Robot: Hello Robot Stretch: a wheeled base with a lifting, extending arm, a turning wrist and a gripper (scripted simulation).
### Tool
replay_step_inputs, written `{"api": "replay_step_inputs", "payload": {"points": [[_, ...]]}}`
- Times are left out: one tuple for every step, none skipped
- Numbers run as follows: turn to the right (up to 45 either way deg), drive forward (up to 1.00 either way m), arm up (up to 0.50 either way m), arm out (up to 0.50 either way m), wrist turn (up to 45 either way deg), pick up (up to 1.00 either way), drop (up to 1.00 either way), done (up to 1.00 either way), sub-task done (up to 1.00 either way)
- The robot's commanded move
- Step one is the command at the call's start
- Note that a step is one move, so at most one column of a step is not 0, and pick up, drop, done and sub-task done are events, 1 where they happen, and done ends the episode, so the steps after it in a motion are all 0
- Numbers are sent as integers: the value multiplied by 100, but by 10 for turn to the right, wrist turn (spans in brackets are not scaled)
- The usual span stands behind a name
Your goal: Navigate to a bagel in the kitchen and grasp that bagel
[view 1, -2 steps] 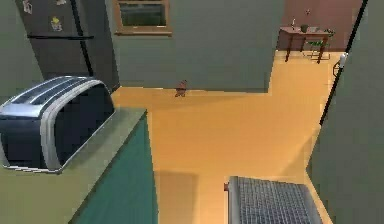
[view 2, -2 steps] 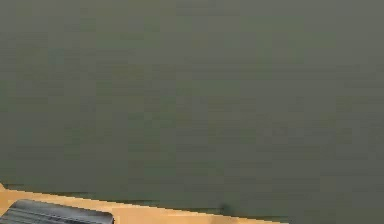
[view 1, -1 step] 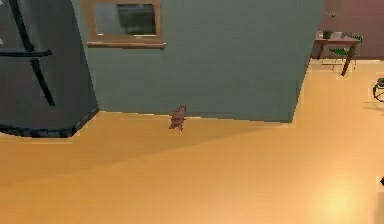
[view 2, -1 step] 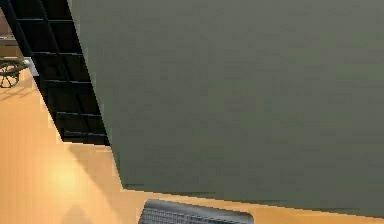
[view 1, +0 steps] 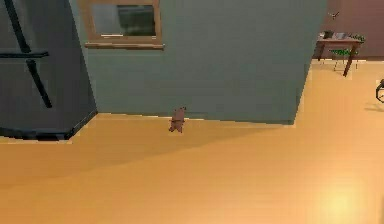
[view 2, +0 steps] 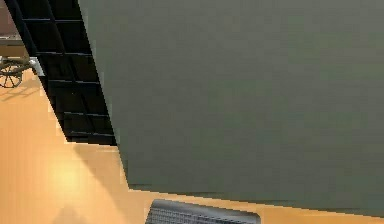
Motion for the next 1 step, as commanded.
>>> {"api": "replay_step_inputs", "payload": {"points": [[-300,0,0,0,0,0,0,0,0]]}}
